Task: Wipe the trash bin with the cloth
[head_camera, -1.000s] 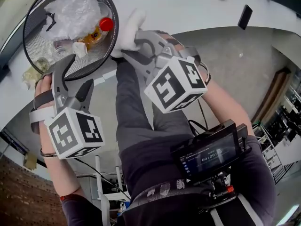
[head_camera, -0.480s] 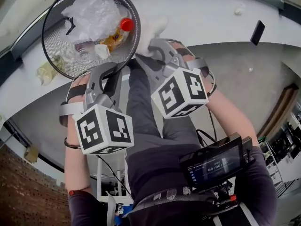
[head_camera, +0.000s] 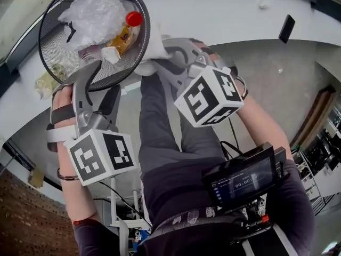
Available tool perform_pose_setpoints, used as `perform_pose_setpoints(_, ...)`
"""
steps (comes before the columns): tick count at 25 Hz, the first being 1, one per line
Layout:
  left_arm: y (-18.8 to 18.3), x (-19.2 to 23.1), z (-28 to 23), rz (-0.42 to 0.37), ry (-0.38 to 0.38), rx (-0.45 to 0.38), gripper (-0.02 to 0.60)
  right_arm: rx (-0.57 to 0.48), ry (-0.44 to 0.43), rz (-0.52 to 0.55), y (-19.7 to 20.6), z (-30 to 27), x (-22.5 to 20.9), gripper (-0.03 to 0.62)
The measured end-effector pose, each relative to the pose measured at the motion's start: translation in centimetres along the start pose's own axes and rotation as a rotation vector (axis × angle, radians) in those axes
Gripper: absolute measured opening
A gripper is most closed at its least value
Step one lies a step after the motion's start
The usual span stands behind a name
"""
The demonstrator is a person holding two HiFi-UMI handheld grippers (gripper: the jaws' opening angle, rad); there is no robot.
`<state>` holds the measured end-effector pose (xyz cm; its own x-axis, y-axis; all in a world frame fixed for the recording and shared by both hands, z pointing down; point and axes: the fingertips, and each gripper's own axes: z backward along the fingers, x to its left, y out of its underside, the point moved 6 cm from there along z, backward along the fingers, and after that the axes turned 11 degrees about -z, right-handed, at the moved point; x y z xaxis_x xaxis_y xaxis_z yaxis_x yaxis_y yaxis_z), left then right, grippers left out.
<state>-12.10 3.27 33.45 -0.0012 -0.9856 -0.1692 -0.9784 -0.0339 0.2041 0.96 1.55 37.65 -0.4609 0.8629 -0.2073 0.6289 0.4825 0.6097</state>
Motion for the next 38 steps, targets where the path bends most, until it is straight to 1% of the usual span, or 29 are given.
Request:
perform_pose_setpoints(1, 1.0, -0.3, -0.5, -0.054, 0.016, 0.053, 0.291, -0.011, 0.059, -0.019, -0.2, 0.6, -1.7, 0.089)
perform_pose_setpoints(2, 1.7, -0.8, -1.2, -0.103, 0.033, 0.096, 0.291, -0.024, 0.113, -0.039, -0.4, 1.2, -3.3, 0.089)
perform_pose_setpoints(3, 2.0, -1.3, -1.8, -0.134, 0.048, 0.121, 0.291, -0.036, 0.155, -0.060, -0.7, 1.5, -4.5, 0.089)
perform_pose_setpoints(4, 1.9, -1.6, -2.3, -0.135, 0.055, 0.124, 0.291, -0.043, 0.179, -0.076, -1.0, 1.5, -5.3, 0.089)
perform_pose_setpoints(5, 1.6, -1.7, -2.5, -0.100, 0.059, 0.108, 0.290, -0.042, 0.182, -0.080, -1.2, 1.3, -5.6, 0.089)
perform_pose_setpoints(6, 0.9, -1.7, -2.5, -0.039, 0.063, 0.076, 0.258, -0.029, 0.170, -0.067, -1.4, 0.7, -5.2, 0.089)
perform_pose_setpoints(7, 0.0, -1.6, -2.2, 0.035, 0.067, 0.032, 0.175, -0.009, 0.155, -0.038, -1.4, 0.0, -4.5, 0.089)
perform_pose_setpoints(8, -0.9, -1.4, -1.9, 0.107, 0.073, -0.015, 0.114, 0.014, 0.146, -0.003, -1.4, -0.7, -3.6, 0.089)
perform_pose_setpoints(9, -1.7, -1.2, -1.7, 0.164, 0.079, -0.053, 0.059, 0.034, 0.146, 0.026, -1.2, -1.2, -2.8, 0.089)
perform_pose_setpoints(10, -2.3, -1.1, -1.6, 0.202, 0.083, -0.076, 0.039, 0.047, 0.146, 0.041, -0.9, -1.5, -2.0, 0.089)
perform_pose_setpoints(12, -2.8, -1.0, -1.7, 0.231, 0.078, -0.091, 0.038, 0.058, 0.105, 0.028, -0.1, -1.7, -0.6, 0.089)
perform_pose_setpoints(14, -3.0, -0.9, -1.8, 0.256, 0.069, -0.099, 0.037, 0.056, 0.022, 0.011, 0.4, -2.1, 1.3, 0.089)
perform_pose_setpoints(18, -4.6, -0.2, -2.0, 0.347, 0.033, -0.118, 0.037, 0.022, -0.132, 0.009, 0.2, -2.6, 5.4, 0.089)
perform_pose_setpoints(19, -5.0, -0.1, -2.1, 0.348, 0.026, -0.115, 0.038, 0.020, -0.154, -0.003, 0.2, -2.6, 5.9, 0.089)
perform_pose_setpoints(21, -5.3, -0.2, -2.1, 0.328, 0.012, -0.112, 0.038, 0.032, -0.162, -0.032, 0.8, -2.5, 5.7, 0.089)
perform_pose_setpoints(23, -4.9, -0.2, -1.9, 0.343, -0.008, -0.126, 0.042, 0.080, -0.120, -0.059, 2.4, -2.2, 3.9, 0.089)
perform_pose_setpoints(24, -4.6, -0.1, -1.7, 0.355, -0.022, -0.135, 0.059, 0.121, -0.079, -0.062, 3.6, -1.9, 2.5, 0.089)
perform_pose_setpoints(27, -4.2, 0.2, -0.9, 0.360, -0.070, -0.163, 0.128, 0.262, 0.106, -0.042, 7.3, -0.6, -2.7, 0.089)
perform_pose_setpoints(29, -4.0, 0.4, -0.2, 0.361, -0.089, -0.184, 0.142, 0.311, 0.211, -0.044, 8.4, 0.5, -5.8, 0.089)
perform_pose_setpoints(30, -3.9, 0.5, 0.1, 0.365, -0.098, -0.192, 0.152, 0.325, 0.247, -0.049, 8.6, 0.9, -7.2, 0.089)
perform_pose_setpoints(31, -3.7, 0.7, 0.5, 0.370, -0.111, -0.199, 0.156, 0.338, 0.272, -0.051, 8.7, 1.1, -8.4, 0.089)
perform_pose_setpoints(33, -3.5, 0.9, 1.3, 0.380, -0.152, -0.213, 0.156, 0.361, 0.297, -0.041, 8.9, 1.5, -10.3, 0.092)
perform_pose_setpoints(34, -3.4, 1.1, 1.7, 0.382, -0.167, -0.220, 0.156, 0.369, 0.302, -0.041, 9.0, 1.6, -10.9, 0.105)
perform_pose_setpoints(36, -3.1, 1.2, 2.5, 0.374, -0.172, -0.229, 0.156, 0.388, 0.307, -0.058, 9.3, 1.8, -11.6, 0.160)
perform_pose_setpoints(37, -2.8, 1.4, 2.7, 0.366, -0.171, -0.227, 0.156, 0.400, 0.314, -0.067, 9.5, 2.0, -11.7, 0.173)
perform_pose_setpoints(38, -2.3, 1.7, 3.0, 0.360, -0.176, -0.217, 0.156, 0.409, 0.326, -0.070, 9.5, 2.3, -11.9, 0.173)
